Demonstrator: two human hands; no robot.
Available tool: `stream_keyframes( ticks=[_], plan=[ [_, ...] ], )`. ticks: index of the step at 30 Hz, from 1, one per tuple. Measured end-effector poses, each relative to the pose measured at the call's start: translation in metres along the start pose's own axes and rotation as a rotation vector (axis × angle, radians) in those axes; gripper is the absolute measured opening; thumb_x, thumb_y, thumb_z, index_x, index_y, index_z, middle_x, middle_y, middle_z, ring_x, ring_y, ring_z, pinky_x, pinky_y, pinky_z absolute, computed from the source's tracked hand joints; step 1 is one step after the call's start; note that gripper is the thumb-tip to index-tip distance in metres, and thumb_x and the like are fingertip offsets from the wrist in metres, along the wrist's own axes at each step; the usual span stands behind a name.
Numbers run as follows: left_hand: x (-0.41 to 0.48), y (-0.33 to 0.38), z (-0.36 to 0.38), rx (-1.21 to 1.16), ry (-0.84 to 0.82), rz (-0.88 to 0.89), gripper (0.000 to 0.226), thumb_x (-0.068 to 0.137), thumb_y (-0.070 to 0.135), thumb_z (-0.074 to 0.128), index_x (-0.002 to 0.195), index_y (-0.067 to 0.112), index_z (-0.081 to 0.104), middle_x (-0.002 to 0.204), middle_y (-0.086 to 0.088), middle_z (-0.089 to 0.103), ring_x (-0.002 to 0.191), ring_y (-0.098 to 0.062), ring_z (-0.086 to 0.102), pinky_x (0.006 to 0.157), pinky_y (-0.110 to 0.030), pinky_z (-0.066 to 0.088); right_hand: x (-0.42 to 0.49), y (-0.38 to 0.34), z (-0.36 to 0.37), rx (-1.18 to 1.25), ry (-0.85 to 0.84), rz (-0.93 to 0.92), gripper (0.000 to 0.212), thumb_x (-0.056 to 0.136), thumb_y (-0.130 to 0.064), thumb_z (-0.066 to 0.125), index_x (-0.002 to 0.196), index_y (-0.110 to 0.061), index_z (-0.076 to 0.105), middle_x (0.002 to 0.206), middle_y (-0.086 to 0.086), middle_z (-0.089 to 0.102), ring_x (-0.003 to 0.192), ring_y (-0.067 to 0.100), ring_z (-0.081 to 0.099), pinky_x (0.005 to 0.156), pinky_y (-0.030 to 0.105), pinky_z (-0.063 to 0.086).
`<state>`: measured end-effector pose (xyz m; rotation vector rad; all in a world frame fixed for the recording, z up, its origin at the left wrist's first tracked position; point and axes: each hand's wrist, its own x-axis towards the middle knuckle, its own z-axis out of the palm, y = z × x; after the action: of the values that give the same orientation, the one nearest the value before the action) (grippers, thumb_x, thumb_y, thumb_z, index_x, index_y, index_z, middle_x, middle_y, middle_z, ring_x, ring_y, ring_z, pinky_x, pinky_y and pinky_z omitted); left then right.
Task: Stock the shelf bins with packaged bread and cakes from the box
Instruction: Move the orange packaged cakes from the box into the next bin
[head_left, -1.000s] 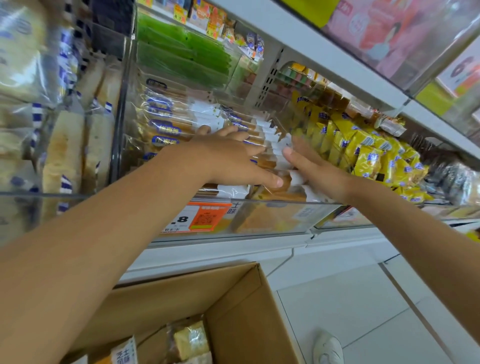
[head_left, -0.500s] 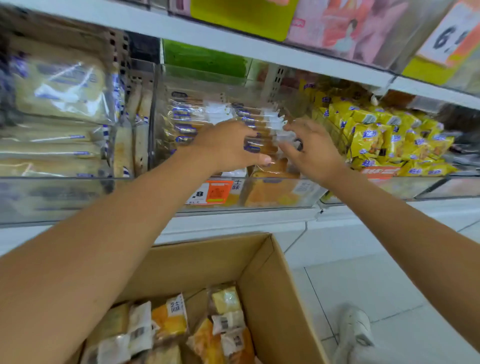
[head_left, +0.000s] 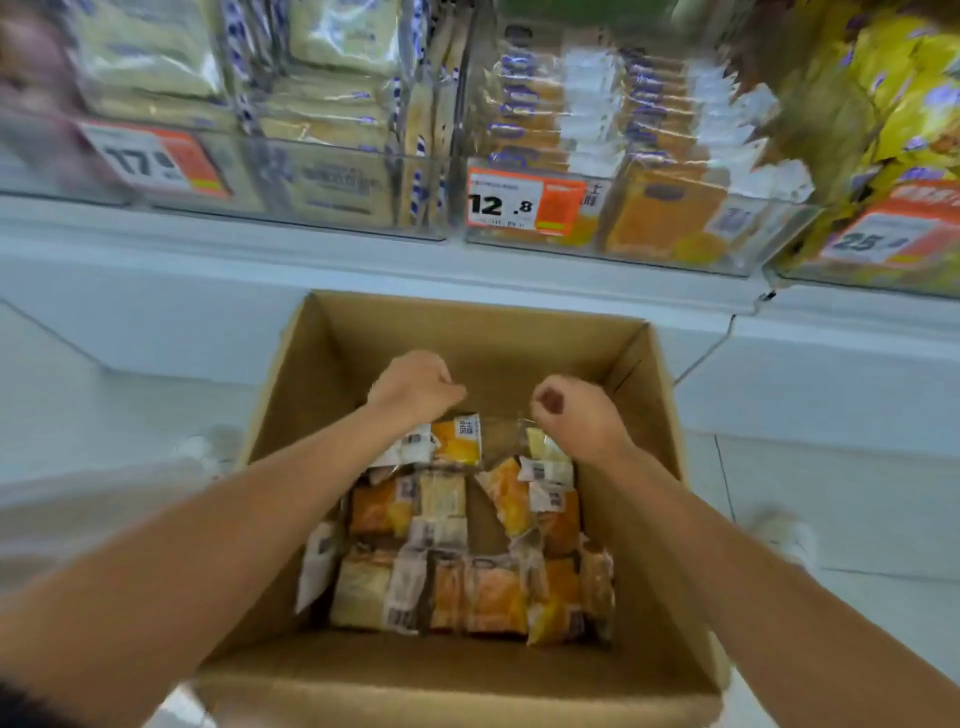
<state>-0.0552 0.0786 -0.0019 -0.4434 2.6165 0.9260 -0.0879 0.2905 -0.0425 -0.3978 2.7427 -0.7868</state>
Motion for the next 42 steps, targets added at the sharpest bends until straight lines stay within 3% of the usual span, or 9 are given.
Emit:
stream_keyframes(
  ticks=[7,11,14,19,23,30,36,40,42],
  plan=[
    [0.030,-0.106,0.066,-0.109,-0.063,-0.244,0.013,0.090,0.024,0.064,0.085,0.015,0.070,0.096,0.001,0.066,0.093,-0.021,0.063,0.080,-0.037,0.054,0.014,0.090,0.126,0.152,-0.199,0.451,0.047,0.095,-0.010,0.056,0.140,-0.004,0.046,0.144,0.014,0.045,0.126,0.027,0.049,0.091,0.027,0.042],
    [0.038,-0.136,0.092,-0.236,-0.123,-0.334,0.013,0.090,0.015,0.065,0.078,0.020,0.063,0.085,-0.008,0.068,0.077,-0.024,0.062,0.069,-0.035,0.051,0.028,0.125,0.166,-0.040,-0.339,0.506,0.093,0.087,-0.045,0.067,0.156,-0.024,0.008,0.164,0.002,-0.006,0.150,0.026,-0.003,0.120,0.041,0.019],
    [0.041,-0.146,0.101,-0.276,-0.170,-0.359,0.010,0.090,0.014,0.065,0.081,0.017,0.065,0.084,-0.006,0.068,0.076,-0.023,0.062,0.071,-0.034,0.051,0.041,0.134,0.185,-0.034,-0.341,0.475,0.108,0.081,-0.054,0.070,0.155,-0.034,-0.005,0.164,0.003,-0.008,0.150,0.027,-0.006,0.120,0.047,0.017],
    [0.043,-0.150,0.103,-0.320,-0.167,-0.373,0.010,0.092,0.016,0.064,0.083,0.019,0.065,0.085,-0.002,0.067,0.078,-0.019,0.061,0.068,-0.029,0.046,0.048,0.126,0.202,-0.370,-0.221,0.349,0.059,0.096,-0.038,0.050,0.150,-0.032,0.028,0.152,0.017,0.032,0.137,0.036,0.034,0.108,0.047,0.035],
    [0.041,-0.146,0.101,-0.359,-0.178,-0.370,0.012,0.093,0.013,0.062,0.082,0.019,0.063,0.085,-0.004,0.066,0.078,-0.019,0.060,0.070,-0.031,0.048,0.044,0.123,0.185,-0.326,-0.156,0.270,0.028,0.100,-0.010,0.040,0.115,-0.009,0.064,0.111,0.015,0.067,0.098,0.026,0.065,0.070,0.030,0.048],
    [0.023,-0.125,0.090,-0.553,-0.168,-0.454,0.013,0.096,0.008,0.056,0.088,0.015,0.063,0.092,-0.007,0.064,0.076,-0.015,0.059,0.063,-0.021,0.048,0.042,0.113,0.179,-0.111,-0.416,0.387,0.086,0.089,-0.035,0.068,0.156,-0.021,0.015,0.163,0.007,0.009,0.149,0.028,0.014,0.115,0.037,0.028],
    [0.013,-0.125,0.077,-0.585,-0.165,-0.482,0.014,0.096,0.007,0.057,0.108,0.006,0.064,0.109,-0.017,0.067,0.075,-0.016,0.062,0.067,-0.026,0.051,0.026,0.084,0.163,0.139,-0.163,0.328,0.041,0.102,-0.015,0.042,0.142,-0.023,0.048,0.114,0.012,0.069,0.083,0.020,0.063,0.062,0.026,0.047],
    [0.015,-0.099,0.061,-0.599,-0.196,-0.418,0.068,0.082,0.018,0.076,0.143,0.015,0.045,0.139,-0.007,0.053,0.115,-0.025,0.059,0.099,-0.044,0.052,0.030,0.033,0.091,0.501,-0.282,0.157,0.035,0.103,-0.010,0.043,0.135,-0.015,0.056,0.132,0.000,0.060,0.122,0.011,0.055,0.101,0.027,0.044],
    [0.017,-0.084,0.054,-0.660,-0.297,-0.336,0.104,0.064,0.029,0.088,0.152,0.024,0.032,0.141,0.002,0.050,0.124,-0.021,0.056,0.104,-0.040,0.047,0.026,0.012,0.056,0.594,-0.432,0.112,0.033,0.102,-0.012,0.045,0.128,-0.024,0.062,0.124,-0.003,0.066,0.113,0.011,0.063,0.095,0.030,0.051]
  ],
)
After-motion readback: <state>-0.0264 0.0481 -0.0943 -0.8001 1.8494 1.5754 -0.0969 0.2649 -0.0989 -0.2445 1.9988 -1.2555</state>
